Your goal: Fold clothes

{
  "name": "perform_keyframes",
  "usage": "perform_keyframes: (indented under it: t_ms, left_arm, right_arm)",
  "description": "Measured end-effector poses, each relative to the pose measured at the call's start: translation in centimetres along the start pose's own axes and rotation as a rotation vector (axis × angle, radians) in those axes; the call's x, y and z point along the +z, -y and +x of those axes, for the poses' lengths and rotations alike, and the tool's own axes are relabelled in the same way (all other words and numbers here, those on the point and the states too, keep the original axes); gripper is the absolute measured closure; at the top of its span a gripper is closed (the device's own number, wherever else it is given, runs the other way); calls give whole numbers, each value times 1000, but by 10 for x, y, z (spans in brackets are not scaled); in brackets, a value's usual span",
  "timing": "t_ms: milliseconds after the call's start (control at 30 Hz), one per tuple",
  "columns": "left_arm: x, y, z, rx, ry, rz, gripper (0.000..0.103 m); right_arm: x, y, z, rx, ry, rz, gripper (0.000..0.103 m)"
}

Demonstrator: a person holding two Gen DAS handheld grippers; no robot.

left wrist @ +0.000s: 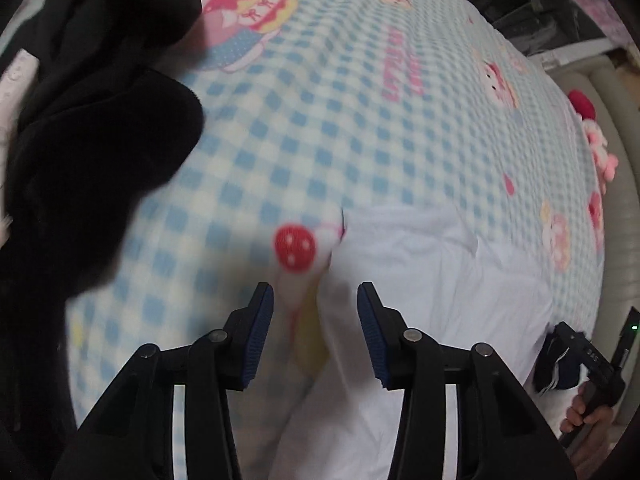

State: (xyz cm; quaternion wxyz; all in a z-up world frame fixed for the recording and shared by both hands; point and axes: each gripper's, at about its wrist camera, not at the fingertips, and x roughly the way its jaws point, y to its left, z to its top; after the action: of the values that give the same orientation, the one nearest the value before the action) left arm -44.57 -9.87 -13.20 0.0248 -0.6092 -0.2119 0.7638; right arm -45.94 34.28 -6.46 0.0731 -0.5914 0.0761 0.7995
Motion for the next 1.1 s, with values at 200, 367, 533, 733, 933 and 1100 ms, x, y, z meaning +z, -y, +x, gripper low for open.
perform_keyframes:
  t_ms: [200,367,533,733,933,1100]
  left_arm:
    - [18,8,36,-109,-87,-42,54]
    - [21,44,47,-173,-108,16,83]
    - [-8,87,8,-37,-21,276,94]
    - [-59,70,-8,63,-105,425,94]
    - [-93,20,-6,25,-274,351,87]
    - [-74,-8,-43,-101,-140,178,66]
  right_arm:
    - [60,-5,52,161,-106,65,42]
    - [78,-38,65,271,-153,-17,76]
    - [54,-66,23,289,-109,-179,95]
    - [-34,-64,-4,260,-174,-302,96]
    - [-97,-36,21,197,-373,-277,90]
    - [-85,-20,-11,210,-281,-230,75]
